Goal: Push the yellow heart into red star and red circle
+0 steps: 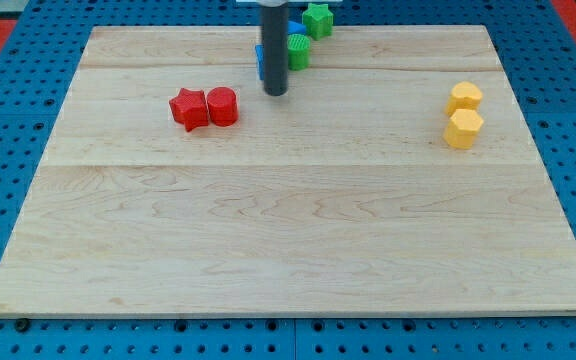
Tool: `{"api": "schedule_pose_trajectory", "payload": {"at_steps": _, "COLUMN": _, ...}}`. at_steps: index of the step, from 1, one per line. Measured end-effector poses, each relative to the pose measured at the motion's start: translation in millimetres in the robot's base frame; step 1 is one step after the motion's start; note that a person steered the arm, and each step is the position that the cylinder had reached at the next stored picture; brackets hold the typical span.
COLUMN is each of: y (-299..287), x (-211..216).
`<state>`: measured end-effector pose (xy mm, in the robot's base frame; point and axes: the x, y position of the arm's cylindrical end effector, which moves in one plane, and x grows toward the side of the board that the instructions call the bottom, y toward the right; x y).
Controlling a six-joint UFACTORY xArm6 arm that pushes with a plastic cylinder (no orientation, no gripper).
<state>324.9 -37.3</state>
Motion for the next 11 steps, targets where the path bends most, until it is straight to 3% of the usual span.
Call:
{"api": "schedule_pose_trajectory", "payload": {"at_steps": 2, "y": -2.7, "x": -36.4}}
{"api": "schedule_pose_trajectory", "payload": {"at_steps": 4, "y": 16.0, "x": -40.8}}
{"api": "schedule_pose_trajectory", "payload": {"at_steps": 8, "y": 317.5, "x": -27.1}}
{"api": "schedule_pose_trajectory", "payload": {"at_steps": 9, "y": 309.7, "x": 17.8}}
{"api": "schedule_pose_trajectory", "payload": {"at_steps": 10, "y": 226.3, "x": 35.4}}
{"api": "schedule_pose_trajectory", "payload": {"at_steps": 11, "y": 202.5, "x": 12.5}}
